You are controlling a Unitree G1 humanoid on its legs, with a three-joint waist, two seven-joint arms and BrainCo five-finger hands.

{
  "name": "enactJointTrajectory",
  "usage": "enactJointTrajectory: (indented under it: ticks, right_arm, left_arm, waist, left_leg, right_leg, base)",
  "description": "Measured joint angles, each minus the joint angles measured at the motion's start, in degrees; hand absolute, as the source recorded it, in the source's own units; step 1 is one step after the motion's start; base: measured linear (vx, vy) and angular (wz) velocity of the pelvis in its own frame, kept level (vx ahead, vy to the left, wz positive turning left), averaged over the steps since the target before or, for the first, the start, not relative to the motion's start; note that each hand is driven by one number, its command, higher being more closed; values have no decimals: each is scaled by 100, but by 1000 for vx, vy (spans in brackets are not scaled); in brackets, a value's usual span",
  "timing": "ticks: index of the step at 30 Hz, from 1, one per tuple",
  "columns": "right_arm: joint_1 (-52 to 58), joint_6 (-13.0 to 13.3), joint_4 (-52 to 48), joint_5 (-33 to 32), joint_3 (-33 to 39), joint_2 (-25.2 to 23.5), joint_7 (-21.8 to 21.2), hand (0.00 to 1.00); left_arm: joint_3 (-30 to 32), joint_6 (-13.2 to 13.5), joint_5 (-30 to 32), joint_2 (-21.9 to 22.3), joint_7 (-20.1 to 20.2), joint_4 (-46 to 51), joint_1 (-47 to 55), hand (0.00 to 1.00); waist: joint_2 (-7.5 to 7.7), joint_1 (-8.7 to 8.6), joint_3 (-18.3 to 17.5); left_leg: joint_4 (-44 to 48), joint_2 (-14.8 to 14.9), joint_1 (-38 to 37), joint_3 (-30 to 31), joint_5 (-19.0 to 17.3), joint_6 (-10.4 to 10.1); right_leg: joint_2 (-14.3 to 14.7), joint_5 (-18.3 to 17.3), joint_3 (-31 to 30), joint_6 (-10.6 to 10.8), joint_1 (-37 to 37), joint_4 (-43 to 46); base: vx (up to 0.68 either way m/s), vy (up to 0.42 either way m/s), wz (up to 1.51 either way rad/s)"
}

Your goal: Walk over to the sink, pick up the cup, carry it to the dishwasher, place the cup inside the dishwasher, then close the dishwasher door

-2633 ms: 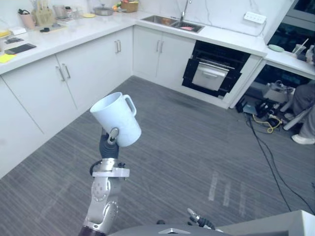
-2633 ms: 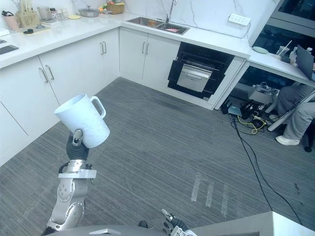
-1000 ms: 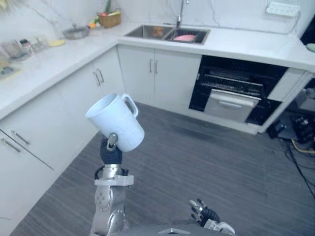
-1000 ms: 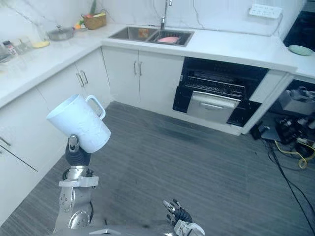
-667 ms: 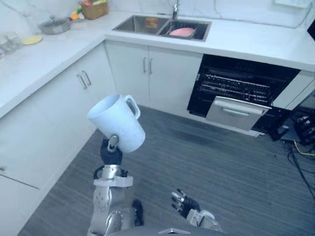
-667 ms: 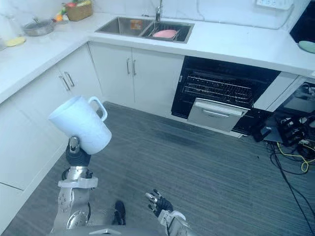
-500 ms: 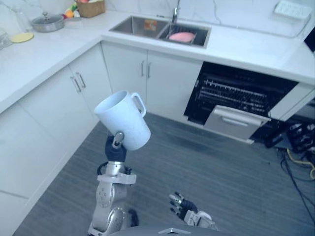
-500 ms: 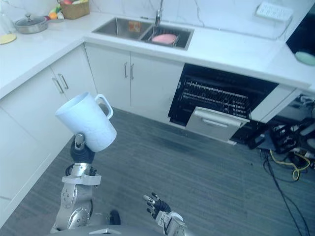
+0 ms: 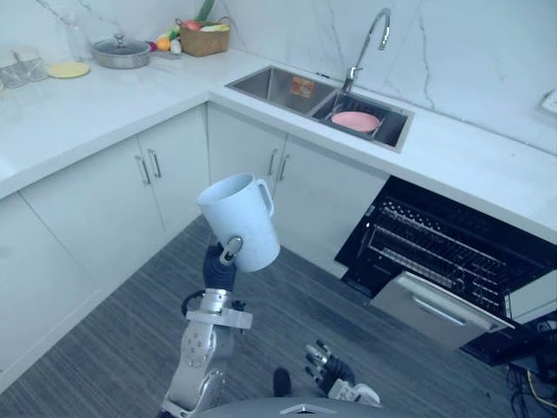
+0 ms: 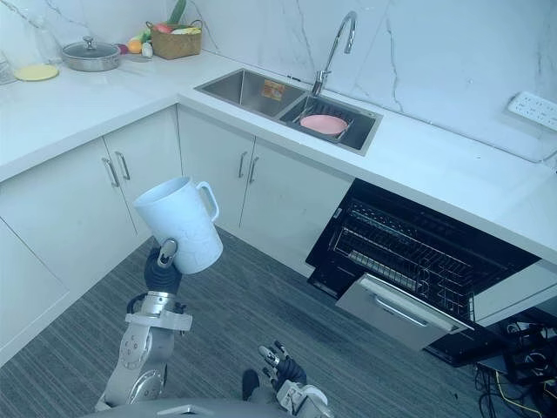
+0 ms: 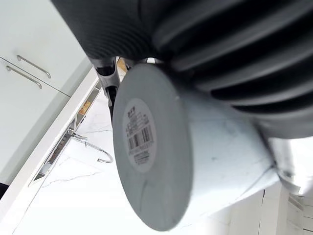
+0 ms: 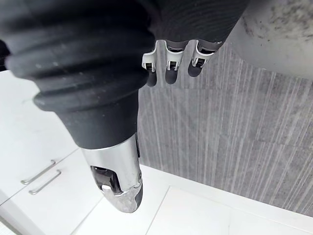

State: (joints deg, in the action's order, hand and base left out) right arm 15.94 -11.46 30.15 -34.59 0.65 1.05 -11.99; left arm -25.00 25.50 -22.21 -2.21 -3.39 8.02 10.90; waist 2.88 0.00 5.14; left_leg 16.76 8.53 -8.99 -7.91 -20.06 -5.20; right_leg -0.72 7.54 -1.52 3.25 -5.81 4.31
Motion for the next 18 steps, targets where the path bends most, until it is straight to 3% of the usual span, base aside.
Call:
enactJointTrajectory:
  ticks: [5,6,7,8,9,10,11,12,13,14,16,17,18]
  right_arm:
    - [-25,37,1,-21,-1,83,-31,0]
    - [-34,37,-27,-126,-35,222,-43,0]
    - [-72,81,-1,-193,-46,291,-34,0]
    - [-81,133,38,-219,-37,289,13,0]
    - [-8,199,-42,-236,-31,310,29,0]
    - [25,271,-98,-310,6,314,52,0]
    - [-14,290,-94,-355,1,309,83,0]
    - [-57,368,0,-395,16,387,158,0]
    - [-130,452,122,-398,44,444,273,0]
    - [-169,559,230,-408,68,449,307,0]
    - [-215,721,271,-424,54,421,450,0]
    - [-331,871,268,-425,41,415,507,0]
    - [-425,944,267,-425,36,414,515,0]
  left_arm:
    - [5,308,-26,4,54,-79,3,100]
    - [26,436,-79,13,57,-214,8,100]
    - [94,454,-170,15,63,-315,43,100]
    - [149,456,-221,18,89,-374,66,100]
    - [252,453,-287,35,119,-500,192,100]
    - [337,453,-376,55,165,-543,325,100]
    - [379,462,-420,64,238,-567,384,100]
    - [433,488,-478,21,414,-669,380,100]
    - [434,487,-477,3,577,-704,385,100]
    - [443,488,-476,2,676,-704,401,100]
    - [473,487,-475,7,759,-669,456,100]
    - [482,485,-470,5,751,-584,544,100]
    - [492,479,-469,8,736,-517,612,100]
  waist:
    - [-53,-1,15]
    - [-150,1,14]
    - [-220,19,71]
    - [-201,-2,125]
    - [-223,-80,145]
    - [-323,-82,169]
    - [-321,-48,192]
    - [-323,-61,205]
    - [-365,-88,264]
    - [-366,-102,284]
    - [-322,-48,312]
    - [-320,8,313]
    - [-325,42,313]
  left_leg:
    - [-209,120,7,-200,-5,-5]
    - [-206,307,-63,-399,-76,-91]
    - [265,484,-117,-569,-123,-204]
    - [818,543,56,-641,-140,-187]
    - [2140,748,630,-662,99,226]
    - [3164,965,1071,-639,720,800]
    - [3417,1013,1190,-600,799,734]
    - [3358,925,1377,-599,317,550]
    - [2888,652,1558,-591,-24,511]
    - [2330,365,1653,-541,-75,472]
    - [983,-266,1769,-32,161,414]
    - [147,-540,1836,573,588,273]
    - [-186,-592,1885,903,807,176]
  right_leg:
    - [124,22,85,-27,-93,-142]
    - [264,-235,268,-95,-322,416]
    - [376,-922,498,-280,-419,1221]
    - [381,-1099,518,-331,-436,1367]
    - [464,-1296,494,-387,-394,1483]
    - [552,-1333,390,-450,-210,1369]
    - [518,-1340,302,-511,-101,1250]
    - [487,-1316,189,-576,65,1074]
    - [362,-1311,130,-580,220,888]
    - [256,-1299,62,-576,369,710]
    - [45,-1293,-84,-510,690,383]
    - [8,-1318,-292,-468,841,241]
    - [23,-1342,-435,-433,892,209]
  base:
    - [30,-36,-17]
    - [145,-84,-55]
    - [199,-96,-58]
    - [213,-136,-44]
    - [266,-211,-36]
    - [271,-163,-38]
    - [327,-77,-39]
    - [307,34,-24]
    - [298,8,-13]
    - [307,11,-6]
    - [314,72,-30]
    - [215,83,-67]
    - [297,156,-112]
